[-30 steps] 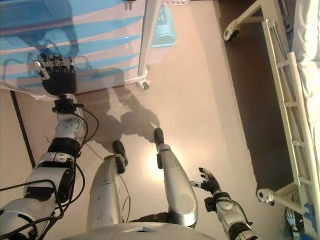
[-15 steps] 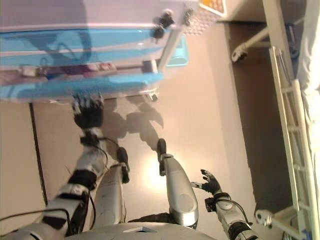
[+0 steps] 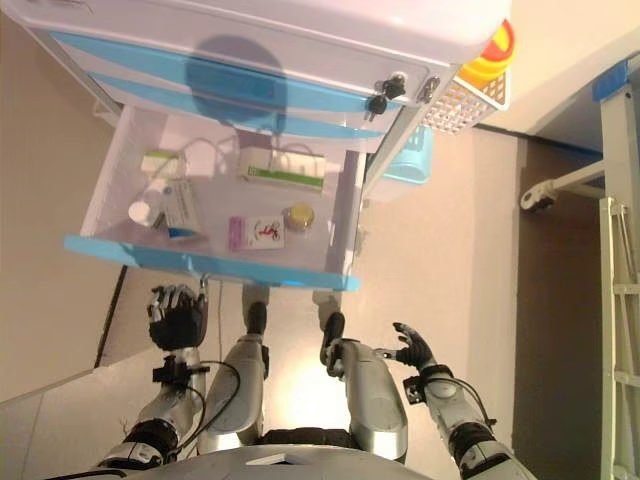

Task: Open the drawer and pick up the medicine

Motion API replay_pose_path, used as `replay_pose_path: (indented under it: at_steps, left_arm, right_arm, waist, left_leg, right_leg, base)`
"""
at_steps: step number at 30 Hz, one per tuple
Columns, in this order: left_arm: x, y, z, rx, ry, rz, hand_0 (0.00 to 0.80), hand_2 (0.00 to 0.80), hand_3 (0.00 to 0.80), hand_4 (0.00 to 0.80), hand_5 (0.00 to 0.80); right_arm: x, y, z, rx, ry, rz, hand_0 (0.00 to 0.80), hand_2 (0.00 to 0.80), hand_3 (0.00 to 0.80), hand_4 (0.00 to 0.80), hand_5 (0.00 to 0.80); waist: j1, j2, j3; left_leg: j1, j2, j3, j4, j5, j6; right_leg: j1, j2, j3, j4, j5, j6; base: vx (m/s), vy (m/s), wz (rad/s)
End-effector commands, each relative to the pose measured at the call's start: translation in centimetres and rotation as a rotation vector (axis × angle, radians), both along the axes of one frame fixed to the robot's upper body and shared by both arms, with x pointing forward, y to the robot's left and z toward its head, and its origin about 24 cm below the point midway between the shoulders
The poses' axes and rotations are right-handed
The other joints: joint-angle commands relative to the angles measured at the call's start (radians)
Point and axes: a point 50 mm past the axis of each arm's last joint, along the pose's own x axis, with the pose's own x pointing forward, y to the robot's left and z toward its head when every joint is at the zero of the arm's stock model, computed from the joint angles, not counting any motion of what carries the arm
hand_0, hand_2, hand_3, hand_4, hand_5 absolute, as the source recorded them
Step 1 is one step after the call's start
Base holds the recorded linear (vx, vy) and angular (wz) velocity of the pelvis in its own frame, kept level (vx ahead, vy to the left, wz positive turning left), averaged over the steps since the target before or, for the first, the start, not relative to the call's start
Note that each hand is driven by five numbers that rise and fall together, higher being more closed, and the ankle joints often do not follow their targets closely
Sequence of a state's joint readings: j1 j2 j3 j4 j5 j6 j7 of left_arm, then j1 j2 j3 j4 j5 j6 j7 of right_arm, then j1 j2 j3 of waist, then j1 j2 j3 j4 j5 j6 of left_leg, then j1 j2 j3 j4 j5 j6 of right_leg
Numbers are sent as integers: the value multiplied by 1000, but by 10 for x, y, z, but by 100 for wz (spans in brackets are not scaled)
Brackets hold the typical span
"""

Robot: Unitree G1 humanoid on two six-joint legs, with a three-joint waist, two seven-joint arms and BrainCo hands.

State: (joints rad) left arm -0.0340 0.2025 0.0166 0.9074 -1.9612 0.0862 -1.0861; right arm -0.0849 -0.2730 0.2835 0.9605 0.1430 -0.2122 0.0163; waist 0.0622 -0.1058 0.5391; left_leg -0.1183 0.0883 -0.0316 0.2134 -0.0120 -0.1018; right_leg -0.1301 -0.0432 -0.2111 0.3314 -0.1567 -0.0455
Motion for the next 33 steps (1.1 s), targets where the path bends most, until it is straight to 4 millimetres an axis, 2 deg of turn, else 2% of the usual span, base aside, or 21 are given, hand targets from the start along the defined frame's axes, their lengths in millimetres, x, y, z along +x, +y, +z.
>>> replay_pose_path:
  at_steps: [1, 4, 8, 13, 14, 16, 19, 22, 24, 26, 28, 29, 30, 31, 33]
  left_arm:
    - [-47, 4, -2, -41, -133, 89, 800, 800, 800, 800, 800]
    - [-81, 10, -29, -43, 170, 114, 800, 800, 800, 800, 800]
    - [-119, 10, -50, -36, 447, 108, 800, 800, 800, 800, 800]
    - [-138, 12, -58, 23, 599, 86, 800, 800, 800, 800, 800]
    - [-141, 15, -60, 60, 645, 80, 678, 678, 678, 678, 678]
    - [-142, 19, -61, 103, 689, 83, 0, 0, 0, 0, 0]
    - [-137, 25, -62, 189, 767, 78, 0, 0, 0, 0, 0]
    - [-126, 31, -63, 354, 903, 12, 0, 0, 0, 0, 0]
    - [-120, 36, -66, 591, 1117, -100, 0, 0, 0, 0, 0]
    - [-112, 38, -67, 889, 1238, -233, 0, 0, 0, 0, 0]
    - [-103, 35, -66, 1179, 1280, -376, 0, 0, 0, 0, 0]
    - [-99, 34, -67, 1349, 1286, -466, 0, 0, 0, 0, 0]
    - [-99, 29, -69, 1464, 1272, -566, 0, 0, 0, 0, 0]
    - [-99, 26, -70, 1507, 1269, -609, 0, 0, 0, 0, 0]
    - [-100, 15, -75, 1676, 1221, -773, 0, 0, 0, 0, 0]
  right_arm:
    - [-31, -32, -7, -78, 76, -10, 0, 0, 0, 0, 0]
    - [-42, -36, -13, -79, 110, -46, 0, 0, 0, 0, 0]
    - [-54, -44, -17, -92, 149, -95, 0, 0, 0, 0, 0]
    - [-65, -51, -21, -109, 180, -123, 0, 0, 0, 0, 0]
    - [-68, -53, -22, -114, 188, -132, 0, 0, 0, 0, 0]
    - [-71, -55, -23, -122, 195, -138, 0, 0, 0, 0, 0]
    - [-73, -58, -23, -146, 194, -144, 0, 0, 0, 0, 0]
    - [-72, -62, -21, -175, 164, -171, 0, 0, 0, 0, 0]
    - [-69, -68, -17, -210, 123, -222, 0, 0, 0, 0, 0]
    - [-63, -72, -12, -242, 61, -277, 0, 0, 0, 0, 0]
    - [-50, -80, 0, -253, -34, -354, 0, 0, 0, 0, 0]
    - [-37, -85, 12, -263, -117, -397, 0, 0, 0, 0, 0]
    - [-22, -87, 24, -278, -196, -405, 0, 0, 0, 0, 0]
    - [-15, -86, 30, -284, -231, -401, 0, 0, 0, 0, 0]
    - [22, -77, 68, -324, -433, -320, 0, 0, 0, 0, 0]
  waist:
    - [55, 68, -152]
    - [68, 78, -185]
    - [81, 96, -219]
    - [86, 111, -246]
    - [86, 112, -255]
    - [84, 112, -266]
    - [77, 110, -285]
    - [65, 106, -304]
    - [51, 104, -320]
    - [41, 101, -330]
    - [25, 101, -338]
    - [11, 104, -345]
    - [-2, 106, -352]
    - [-7, 107, -355]
    - [-37, 113, -365]
  left_leg:
    - [-89, -46, 16, 94, 98, 54]
    - [-66, -57, 2, 81, 110, 50]
    - [-42, -73, -10, 69, 121, 46]
    - [-24, -90, -23, 57, 123, 44]
    - [-18, -94, -24, 52, 122, 43]
    - [-9, -99, -26, 43, 118, 42]
    - [10, -103, -22, 24, 102, 43]
    - [30, -106, -17, 6, 80, 48]
    - [52, -109, -7, -14, 60, 54]
    - [72, -113, 1, -33, 42, 60]
    - [95, -115, 13, -54, 17, 69]
    - [112, -116, 20, -72, 12, 74]
    - [121, -117, 25, -83, 8, 80]
    - [128, -117, 30, -90, 6, 83]
    - [151, -118, 47, -119, 1, 93]
  right_leg:
    - [123, 9, -34, -98, 45, -12]
    - [155, 3, -51, -129, 49, -9]
    - [185, -7, -66, -155, 51, -4]
    - [202, -15, -73, -169, 57, 3]
    - [207, -16, -76, -178, 61, 6]
    - [213, -18, -78, -188, 67, 10]
    - [217, -22, -80, -194, 72, 15]
    - [221, -24, -74, -195, 74, 18]
    - [223, -26, -68, -199, 81, 22]
    - [224, -28, -62, -203, 88, 27]
    - [226, -30, -50, -207, 93, 33]
    - [224, -28, -39, -210, 97, 37]
    - [222, -27, -30, -213, 100, 40]
    - [221, -26, -24, -215, 101, 42]
    - [219, -21, -3, -226, 105, 46]
  base:
    - [98, -64, 8]
    - [68, -31, 28]
    - [49, 33, 38]
    - [19, 46, 20]
    - [16, 38, 11]
    - [24, 39, 7]
    - [28, 41, 11]
    - [29, 36, 0]
    - [20, 45, -4]
    - [13, 44, -8]
    - [-4, 53, -4]
    - [-22, 75, -12]
    - [-24, 72, -16]
    - [-35, 83, -18]
    - [-40, 105, -27]
